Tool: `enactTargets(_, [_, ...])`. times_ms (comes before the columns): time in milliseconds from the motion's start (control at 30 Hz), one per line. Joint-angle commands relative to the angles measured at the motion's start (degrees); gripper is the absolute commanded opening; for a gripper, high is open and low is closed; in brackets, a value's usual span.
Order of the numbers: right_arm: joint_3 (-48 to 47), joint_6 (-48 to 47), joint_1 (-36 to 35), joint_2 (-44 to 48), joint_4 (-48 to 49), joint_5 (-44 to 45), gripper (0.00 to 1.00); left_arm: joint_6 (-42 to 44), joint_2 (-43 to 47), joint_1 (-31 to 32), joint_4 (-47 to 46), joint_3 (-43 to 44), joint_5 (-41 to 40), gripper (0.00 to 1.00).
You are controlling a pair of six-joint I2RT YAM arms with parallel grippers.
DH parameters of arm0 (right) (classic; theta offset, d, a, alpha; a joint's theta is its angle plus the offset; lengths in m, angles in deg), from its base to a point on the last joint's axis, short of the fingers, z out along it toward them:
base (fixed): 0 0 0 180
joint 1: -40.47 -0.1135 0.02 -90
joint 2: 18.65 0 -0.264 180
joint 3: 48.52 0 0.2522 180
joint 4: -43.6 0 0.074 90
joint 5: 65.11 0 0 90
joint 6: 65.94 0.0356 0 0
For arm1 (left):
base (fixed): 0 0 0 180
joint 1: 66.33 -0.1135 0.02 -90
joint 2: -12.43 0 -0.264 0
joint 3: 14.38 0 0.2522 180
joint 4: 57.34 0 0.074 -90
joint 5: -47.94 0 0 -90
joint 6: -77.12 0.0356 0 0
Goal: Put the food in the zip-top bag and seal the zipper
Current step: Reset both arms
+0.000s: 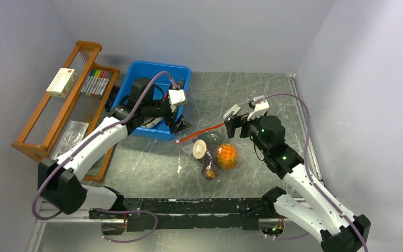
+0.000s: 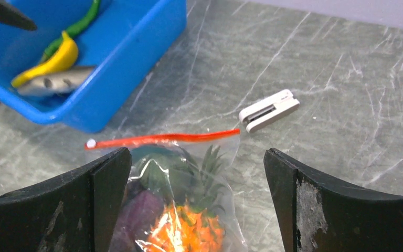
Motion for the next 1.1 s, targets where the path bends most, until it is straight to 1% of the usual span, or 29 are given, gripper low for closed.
enactTargets(0, [-2.3, 6.4, 0.3, 2.7, 2.2, 7.7, 1.0, -7.3, 6.9, -0.3, -7.9, -1.8, -7.9, 1.0])
enactTargets(100, [-6.4, 14.9, 0.3, 2.0, -3.9, 16.0, 1.0, -19.1, 11.6, -0.3, -12.2, -3.6, -20.3, 1.0])
enactTargets(133, [-8.1, 15.1, 0.3, 1.6, -5.8, 16.2, 1.0, -22.5, 12.8, -0.3, -11.7, -3.4, -23.9, 1.0])
enactTargets(167, [-9.9, 14.1, 0.3, 1.2, -7.7, 14.5, 1.0, -24.8, 13.6, -0.3, -10.4, -2.8, -26.7, 0.99])
enactTargets(233, [-12.1, 14.7, 0.3, 1.1, -9.9, 12.6, 1.0, -27.1, 14.9, -0.2, -7.2, -0.9, -30.1, 1.0])
enactTargets(333, [-12.0, 18.3, 0.3, 2.6, -10.5, 14.0, 1.0, -31.8, 17.7, -0.3, -4.4, 0.3, -33.5, 1.0])
enactTargets(400, [-11.6, 19.3, 0.3, 4.0, -10.5, 15.2, 1.0, -36.9, 20.5, -0.3, -6.2, -2.1, -37.1, 1.0])
enactTargets(467, [-10.7, 19.4, 0.3, 5.4, -9.8, 16.4, 1.0, -43.5, 23.3, -0.3, -7.8, -5.1, -42.9, 1.0])
enactTargets(533, [-9.7, 19.3, 0.3, 6.6, -8.8, 17.2, 1.0, -47.4, 25.4, -0.2, -7.5, -7.5, -46.7, 1.0])
enactTargets(667, [-8.4, 20.5, 0.3, 7.3, -8.9, 16.5, 1.0, -47.0, 28.7, -0.3, -7.1, -10.9, -45.4, 1.0])
enactTargets(767, [-8.1, 24.2, 0.3, 7.6, -10.6, 16.2, 1.0, -47.3, 30.4, -0.3, -7.5, -12.4, -45.9, 1.0])
enactTargets(1067, [-6.0, 26.9, 0.3, 10.1, -11.3, 17.2, 1.0, -47.0, 30.3, -0.2, -5.7, -12.0, -45.0, 1.0])
